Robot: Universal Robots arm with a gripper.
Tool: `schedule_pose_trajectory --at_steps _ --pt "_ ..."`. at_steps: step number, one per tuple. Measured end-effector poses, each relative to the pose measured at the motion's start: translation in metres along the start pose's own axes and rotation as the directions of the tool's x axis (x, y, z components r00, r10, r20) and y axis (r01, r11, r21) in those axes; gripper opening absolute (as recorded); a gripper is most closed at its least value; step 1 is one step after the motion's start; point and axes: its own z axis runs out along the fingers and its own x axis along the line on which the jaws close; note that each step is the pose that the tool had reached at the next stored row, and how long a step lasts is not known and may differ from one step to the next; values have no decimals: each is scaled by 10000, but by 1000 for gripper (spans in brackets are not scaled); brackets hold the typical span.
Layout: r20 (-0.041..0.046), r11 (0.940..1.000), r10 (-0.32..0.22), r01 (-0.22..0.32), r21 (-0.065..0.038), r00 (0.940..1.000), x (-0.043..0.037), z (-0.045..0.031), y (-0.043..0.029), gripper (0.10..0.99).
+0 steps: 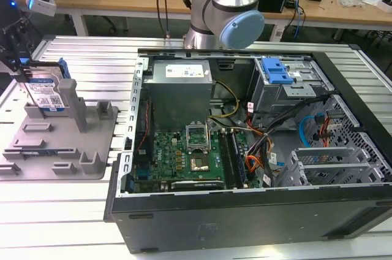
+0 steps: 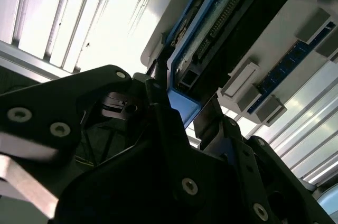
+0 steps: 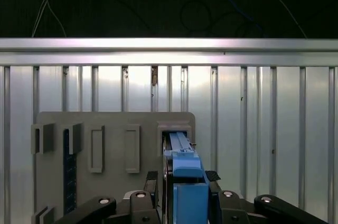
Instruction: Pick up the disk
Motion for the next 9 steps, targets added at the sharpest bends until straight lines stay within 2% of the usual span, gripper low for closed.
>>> schedule_pose_trajectory --at_steps 4,5,6,9 --pt "-2 10000 0 0 0 10000 0 3 0 443" --pt "-1 10000 0 0 0 10000 0 3 0 376" --pt "0 10000 0 0 -1 10000 0 4 0 365" --pt "0 10000 0 0 0 10000 0 5 1 365"
